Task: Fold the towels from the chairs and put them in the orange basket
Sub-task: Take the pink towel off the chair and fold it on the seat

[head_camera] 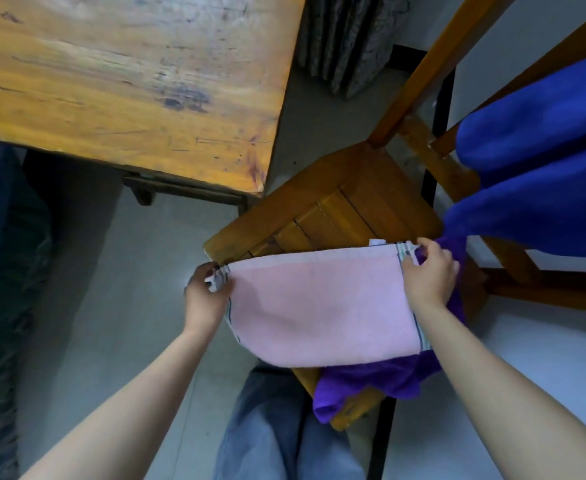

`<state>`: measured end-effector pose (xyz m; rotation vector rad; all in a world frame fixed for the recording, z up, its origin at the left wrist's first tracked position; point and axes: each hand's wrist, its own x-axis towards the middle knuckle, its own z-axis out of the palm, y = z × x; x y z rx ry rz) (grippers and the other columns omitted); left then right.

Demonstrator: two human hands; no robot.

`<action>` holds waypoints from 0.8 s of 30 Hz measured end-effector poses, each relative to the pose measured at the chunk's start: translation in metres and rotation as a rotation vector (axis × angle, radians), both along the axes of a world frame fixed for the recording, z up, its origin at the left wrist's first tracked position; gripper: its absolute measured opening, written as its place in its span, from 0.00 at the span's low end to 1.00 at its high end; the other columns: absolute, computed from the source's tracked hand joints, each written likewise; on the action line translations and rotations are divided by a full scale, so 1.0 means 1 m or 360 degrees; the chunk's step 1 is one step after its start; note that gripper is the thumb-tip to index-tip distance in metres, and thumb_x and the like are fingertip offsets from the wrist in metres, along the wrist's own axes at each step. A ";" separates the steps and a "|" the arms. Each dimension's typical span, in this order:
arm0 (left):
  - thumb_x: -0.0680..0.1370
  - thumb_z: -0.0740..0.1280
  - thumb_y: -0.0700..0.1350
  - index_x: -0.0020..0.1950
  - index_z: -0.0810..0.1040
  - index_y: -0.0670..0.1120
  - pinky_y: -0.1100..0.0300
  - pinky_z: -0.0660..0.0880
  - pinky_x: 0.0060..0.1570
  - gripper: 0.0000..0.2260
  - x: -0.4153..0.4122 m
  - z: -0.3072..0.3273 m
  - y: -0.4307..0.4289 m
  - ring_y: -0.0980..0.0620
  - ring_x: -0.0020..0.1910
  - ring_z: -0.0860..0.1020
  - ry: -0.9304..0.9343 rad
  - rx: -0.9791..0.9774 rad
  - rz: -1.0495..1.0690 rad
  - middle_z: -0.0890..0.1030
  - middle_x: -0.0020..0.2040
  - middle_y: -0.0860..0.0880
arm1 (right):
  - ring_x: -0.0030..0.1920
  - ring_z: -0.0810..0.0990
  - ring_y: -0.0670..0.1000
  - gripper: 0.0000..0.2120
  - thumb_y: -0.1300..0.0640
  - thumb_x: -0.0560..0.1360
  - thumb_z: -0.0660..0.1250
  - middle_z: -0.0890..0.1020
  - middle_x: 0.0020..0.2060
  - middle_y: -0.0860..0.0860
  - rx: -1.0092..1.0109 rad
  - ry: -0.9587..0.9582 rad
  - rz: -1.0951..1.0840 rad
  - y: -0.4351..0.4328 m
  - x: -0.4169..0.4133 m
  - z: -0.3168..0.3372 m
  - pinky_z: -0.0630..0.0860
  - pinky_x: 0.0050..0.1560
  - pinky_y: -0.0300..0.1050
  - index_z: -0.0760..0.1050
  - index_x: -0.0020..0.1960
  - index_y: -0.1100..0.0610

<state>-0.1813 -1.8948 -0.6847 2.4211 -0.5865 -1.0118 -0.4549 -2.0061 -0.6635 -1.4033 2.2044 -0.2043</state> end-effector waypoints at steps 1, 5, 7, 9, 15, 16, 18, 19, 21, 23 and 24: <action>0.73 0.69 0.41 0.65 0.70 0.40 0.49 0.70 0.58 0.22 -0.003 -0.002 0.004 0.37 0.61 0.71 -0.0162 0.0103 -0.0177 0.73 0.64 0.37 | 0.61 0.69 0.59 0.20 0.62 0.75 0.65 0.73 0.62 0.60 -0.0029 0.0188 0.0177 0.005 0.003 0.002 0.69 0.56 0.51 0.70 0.67 0.59; 0.68 0.73 0.44 0.71 0.63 0.40 0.36 0.68 0.59 0.34 -0.028 0.006 0.020 0.31 0.66 0.65 -0.0600 0.0277 -0.1060 0.64 0.70 0.32 | 0.57 0.75 0.62 0.15 0.63 0.69 0.69 0.79 0.54 0.61 -0.0433 0.0455 0.0983 0.039 0.018 0.007 0.76 0.47 0.55 0.79 0.56 0.60; 0.65 0.74 0.47 0.68 0.65 0.39 0.36 0.72 0.53 0.36 -0.045 0.005 0.029 0.31 0.63 0.70 -0.0614 0.0327 -0.1507 0.69 0.66 0.32 | 0.54 0.78 0.59 0.13 0.58 0.67 0.66 0.81 0.51 0.59 -0.0283 0.0528 0.1269 0.055 0.019 0.003 0.78 0.46 0.53 0.81 0.50 0.58; 0.67 0.66 0.53 0.68 0.65 0.41 0.36 0.73 0.52 0.32 -0.059 0.007 0.035 0.34 0.64 0.71 -0.0519 0.0478 -0.1747 0.70 0.67 0.35 | 0.52 0.81 0.59 0.15 0.55 0.65 0.68 0.82 0.51 0.59 0.0130 0.0529 0.1387 0.064 0.015 -0.002 0.78 0.47 0.52 0.82 0.50 0.58; 0.80 0.53 0.56 0.76 0.39 0.48 0.44 0.41 0.72 0.32 -0.073 0.004 0.028 0.41 0.75 0.37 -0.0390 0.0731 -0.1798 0.37 0.76 0.43 | 0.69 0.66 0.58 0.23 0.50 0.78 0.51 0.70 0.68 0.57 0.0229 0.0147 0.1107 0.053 0.007 0.009 0.63 0.68 0.53 0.69 0.69 0.58; 0.79 0.53 0.56 0.76 0.41 0.48 0.45 0.42 0.72 0.31 -0.072 0.006 0.028 0.42 0.75 0.39 -0.0414 0.0692 -0.1785 0.38 0.76 0.43 | 0.68 0.67 0.58 0.21 0.52 0.78 0.55 0.71 0.67 0.57 0.0155 0.0142 0.0932 0.051 0.004 0.016 0.64 0.66 0.53 0.70 0.68 0.58; 0.78 0.56 0.54 0.76 0.49 0.47 0.43 0.50 0.71 0.30 -0.069 0.012 0.029 0.40 0.75 0.48 -0.0394 0.0658 -0.1789 0.47 0.77 0.42 | 0.65 0.68 0.59 0.19 0.56 0.77 0.60 0.72 0.65 0.58 0.0183 0.0159 0.0555 0.049 -0.008 0.023 0.67 0.61 0.51 0.69 0.67 0.59; 0.76 0.57 0.53 0.74 0.58 0.45 0.40 0.60 0.67 0.28 -0.067 0.014 0.030 0.37 0.73 0.58 -0.0412 0.0646 -0.1801 0.57 0.75 0.39 | 0.63 0.69 0.61 0.20 0.56 0.77 0.61 0.72 0.64 0.60 0.0289 0.0156 0.0370 0.049 -0.017 0.025 0.67 0.59 0.51 0.69 0.68 0.60; 0.68 0.57 0.53 0.64 0.74 0.43 0.40 0.76 0.49 0.27 -0.062 0.012 0.038 0.36 0.59 0.76 -0.0412 0.0627 -0.1772 0.75 0.63 0.37 | 0.64 0.69 0.63 0.24 0.53 0.77 0.61 0.71 0.65 0.62 0.0562 0.0094 0.0092 0.051 -0.029 0.028 0.68 0.60 0.52 0.65 0.70 0.61; 0.66 0.55 0.54 0.60 0.77 0.43 0.44 0.78 0.41 0.27 -0.060 0.016 0.046 0.38 0.53 0.80 -0.0348 0.0663 -0.1741 0.80 0.57 0.39 | 0.64 0.70 0.63 0.27 0.51 0.76 0.63 0.70 0.66 0.62 0.0730 -0.0061 -0.0074 0.048 -0.033 0.030 0.68 0.61 0.52 0.63 0.71 0.63; 0.66 0.55 0.54 0.60 0.77 0.44 0.45 0.78 0.41 0.27 -0.060 0.017 0.051 0.38 0.52 0.80 -0.0351 0.0654 -0.1747 0.80 0.57 0.39 | 0.64 0.70 0.62 0.28 0.51 0.76 0.64 0.71 0.66 0.62 0.0749 -0.0131 -0.0137 0.046 -0.033 0.031 0.69 0.61 0.51 0.64 0.70 0.63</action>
